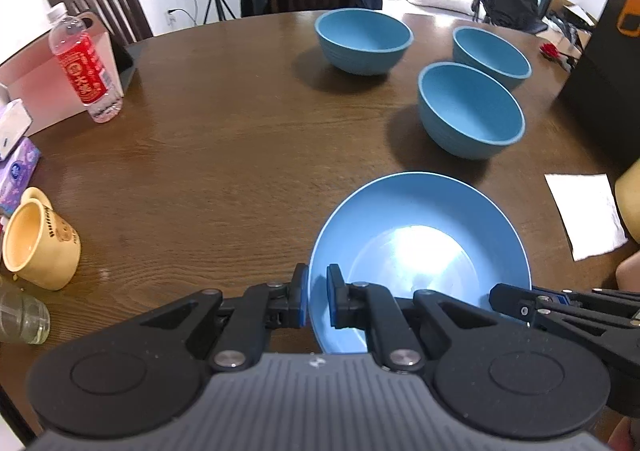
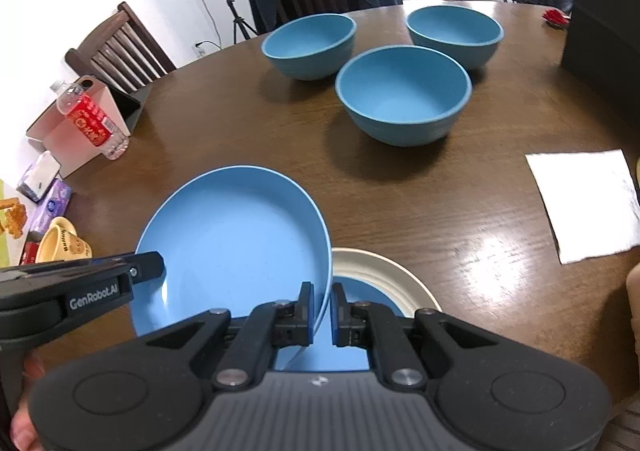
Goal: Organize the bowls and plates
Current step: 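Carry the light-blue plate with both grippers onto the stacked plates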
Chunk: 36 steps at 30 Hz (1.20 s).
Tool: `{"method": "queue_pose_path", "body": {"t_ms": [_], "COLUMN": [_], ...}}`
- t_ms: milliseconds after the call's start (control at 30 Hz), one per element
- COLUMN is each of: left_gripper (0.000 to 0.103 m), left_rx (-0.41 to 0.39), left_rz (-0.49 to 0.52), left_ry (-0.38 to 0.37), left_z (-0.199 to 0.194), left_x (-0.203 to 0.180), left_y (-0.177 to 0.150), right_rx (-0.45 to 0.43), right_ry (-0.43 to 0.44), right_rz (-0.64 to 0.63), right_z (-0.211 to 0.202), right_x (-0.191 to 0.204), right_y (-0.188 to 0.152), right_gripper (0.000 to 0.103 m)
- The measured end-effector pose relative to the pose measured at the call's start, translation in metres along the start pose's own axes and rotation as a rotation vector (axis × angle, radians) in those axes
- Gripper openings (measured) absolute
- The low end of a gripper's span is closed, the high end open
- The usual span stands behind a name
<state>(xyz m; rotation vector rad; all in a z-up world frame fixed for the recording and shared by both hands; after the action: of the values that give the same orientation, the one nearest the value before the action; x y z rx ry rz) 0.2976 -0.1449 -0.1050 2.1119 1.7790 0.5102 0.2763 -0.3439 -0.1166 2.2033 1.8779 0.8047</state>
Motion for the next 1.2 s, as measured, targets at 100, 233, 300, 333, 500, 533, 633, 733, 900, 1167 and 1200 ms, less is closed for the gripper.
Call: {"method": "queue_pose_path", "body": {"t_ms": [100,233,300,333,500,533,633,733,900,1167,1200], "left_gripper": [0.011,0.011,0.011,0.011,0.011,0.011,0.011,0.011,0.011,0.011,0.011], "left_rx": [0.013,0.025,0.028,0.028,0.036,0.037,0.034,0.030,0.031,0.038,0.037], "left_rz": [0.012,0.031,0.042,0.051,0.091,0.098,0.126,0.155,0.179,0.213,0.215], "left_ry": [-0.009,-0.014,-0.015,-0.014,-0.008,-0.006,0.006,0.023,0.032,0.045,0.047], "left_z": [0.004,0.009,0.012,0.013,0.020,0.021,0.025,0.027,0.031,0.038,0.038], "left_x": [-0.006,-0.015,-0.019,-0.022,-0.034,-0.037,-0.044,-0.051,-0.056,-0.065,-0.065], "left_y": [-0.005,-0.013,-0.015,-0.017,-0.028,-0.030,-0.037,-0.044,-0.051,-0.060,-0.061], "right_rx": [0.007,0.013,0.012,0.012,0.019,0.021,0.028,0.033,0.036,0.044,0.045], "right_ry": [-0.009,-0.022,-0.028,-0.030,-0.049,-0.052,-0.062,-0.074,-0.085,-0.106,-0.107], "right_rz": [0.013,0.023,0.028,0.029,0.030,0.029,0.023,0.012,-0.007,-0.025,-0.027], "right_z": [0.002,0.004,0.004,0.005,0.008,0.009,0.012,0.015,0.017,0.021,0.021], "right_x": [-0.007,-0.015,-0.019,-0.021,-0.029,-0.029,-0.032,-0.032,-0.034,-0.037,-0.037], "right_y": [-0.006,-0.015,-0.020,-0.022,-0.032,-0.034,-0.040,-0.045,-0.053,-0.059,-0.059], "right_gripper": [0.008,0.008,0.008,0.008,0.008,0.008,0.008,0.008,0.008,0.009,0.009]}}
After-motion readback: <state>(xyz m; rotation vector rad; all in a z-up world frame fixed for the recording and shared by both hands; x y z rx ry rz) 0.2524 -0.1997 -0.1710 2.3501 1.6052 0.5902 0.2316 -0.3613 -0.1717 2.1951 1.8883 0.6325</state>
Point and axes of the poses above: each gripper's, at about its wrist camera, not at the fingertips, and z roughly the way its jaws point, x to its left, y to its top, the point moved 1 cm from there along z, roughly the way its jaws point, and after that the axes turned 4 degrees about y, right-handed, at the moved point
